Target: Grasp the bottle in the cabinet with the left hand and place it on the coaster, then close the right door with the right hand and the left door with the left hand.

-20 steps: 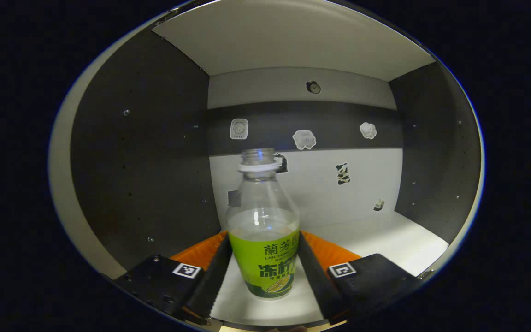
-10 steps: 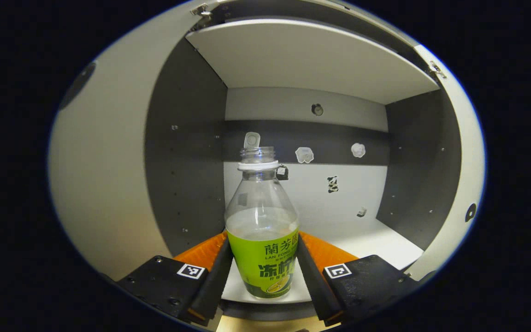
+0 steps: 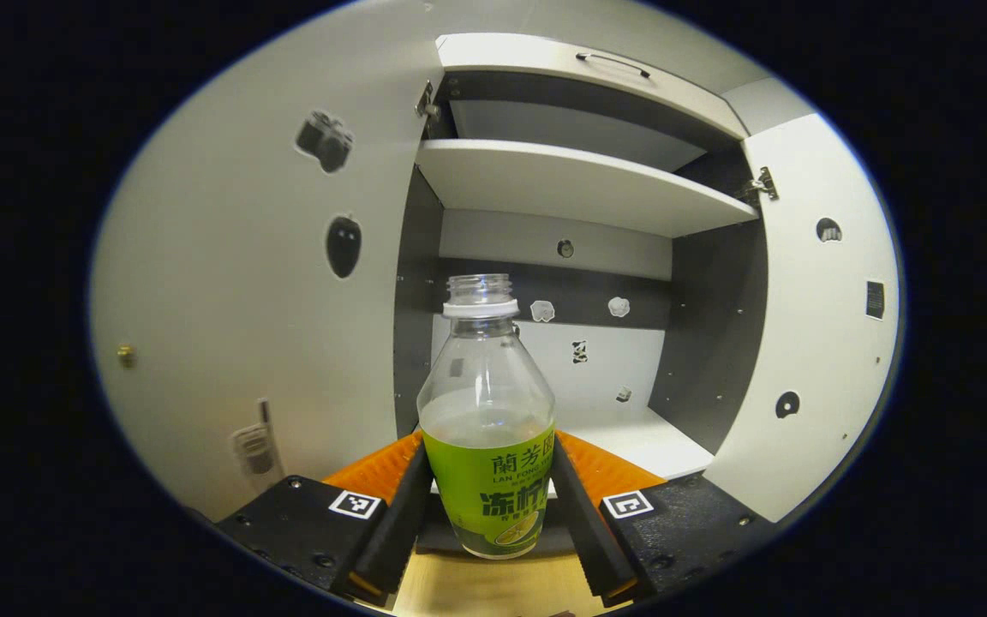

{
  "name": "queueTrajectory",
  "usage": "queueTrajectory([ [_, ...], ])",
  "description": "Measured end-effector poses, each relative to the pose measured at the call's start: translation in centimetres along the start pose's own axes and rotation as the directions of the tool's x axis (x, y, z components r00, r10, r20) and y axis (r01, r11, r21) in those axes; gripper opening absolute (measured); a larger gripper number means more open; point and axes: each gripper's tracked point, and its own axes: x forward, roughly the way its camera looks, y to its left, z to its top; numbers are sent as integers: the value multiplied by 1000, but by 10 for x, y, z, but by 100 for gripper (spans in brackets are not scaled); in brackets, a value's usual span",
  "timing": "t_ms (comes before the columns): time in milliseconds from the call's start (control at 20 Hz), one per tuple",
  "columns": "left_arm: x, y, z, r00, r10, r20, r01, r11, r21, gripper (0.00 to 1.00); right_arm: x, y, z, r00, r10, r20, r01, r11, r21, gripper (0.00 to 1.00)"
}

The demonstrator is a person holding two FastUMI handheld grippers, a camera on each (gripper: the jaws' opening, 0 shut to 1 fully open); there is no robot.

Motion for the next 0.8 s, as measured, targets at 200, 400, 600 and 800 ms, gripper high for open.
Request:
queueTrajectory([
  [200,-44,10,-11,999,33,-7,-33,999,1,79,-12,10,0,998,62,-1,-62,998,16,94],
  [400,-82,25,-42,995,96,-12,-96,995,-33,80,-24,16,-3,993,117,5,-117,993,34,94],
  [600,-106,24,-92,996,83,20,-83,997,-4,81,-28,21,-14,990,142,7,-143,988,51,96],
  [800,-126,12,-177,996,14,-84,-11,999,36,80,-16,28,-13,989,149,6,-149,987,52,94],
])
